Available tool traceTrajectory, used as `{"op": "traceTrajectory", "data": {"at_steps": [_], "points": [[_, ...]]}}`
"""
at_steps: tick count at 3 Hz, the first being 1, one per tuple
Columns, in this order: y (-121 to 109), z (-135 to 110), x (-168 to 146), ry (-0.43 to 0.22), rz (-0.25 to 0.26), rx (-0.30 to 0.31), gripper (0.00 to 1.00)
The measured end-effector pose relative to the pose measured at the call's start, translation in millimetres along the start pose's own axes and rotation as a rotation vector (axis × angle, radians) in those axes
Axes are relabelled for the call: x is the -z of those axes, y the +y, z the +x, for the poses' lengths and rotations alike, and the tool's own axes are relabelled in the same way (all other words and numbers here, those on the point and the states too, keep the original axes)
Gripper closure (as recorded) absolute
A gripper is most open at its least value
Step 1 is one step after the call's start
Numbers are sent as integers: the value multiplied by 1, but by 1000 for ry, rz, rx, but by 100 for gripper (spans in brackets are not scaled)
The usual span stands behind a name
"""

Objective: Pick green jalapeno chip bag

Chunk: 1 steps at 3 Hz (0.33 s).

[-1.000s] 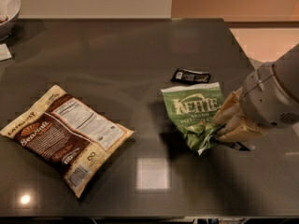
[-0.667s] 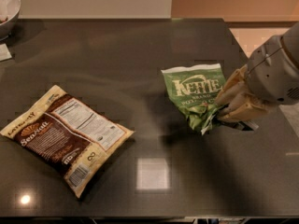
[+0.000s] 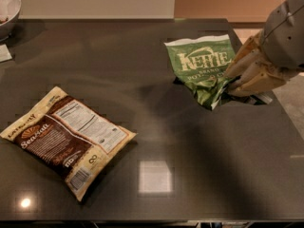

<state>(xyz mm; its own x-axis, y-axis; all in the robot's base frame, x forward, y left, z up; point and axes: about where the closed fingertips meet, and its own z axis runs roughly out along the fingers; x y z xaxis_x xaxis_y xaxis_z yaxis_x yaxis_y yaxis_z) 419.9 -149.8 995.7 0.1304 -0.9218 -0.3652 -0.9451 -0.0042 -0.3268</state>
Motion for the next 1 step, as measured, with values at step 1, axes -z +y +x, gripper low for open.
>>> {"op": "traceTrajectory", "data": {"at_steps": [1], "points": [[-1,-1,1,-1,4,2,100]]}}
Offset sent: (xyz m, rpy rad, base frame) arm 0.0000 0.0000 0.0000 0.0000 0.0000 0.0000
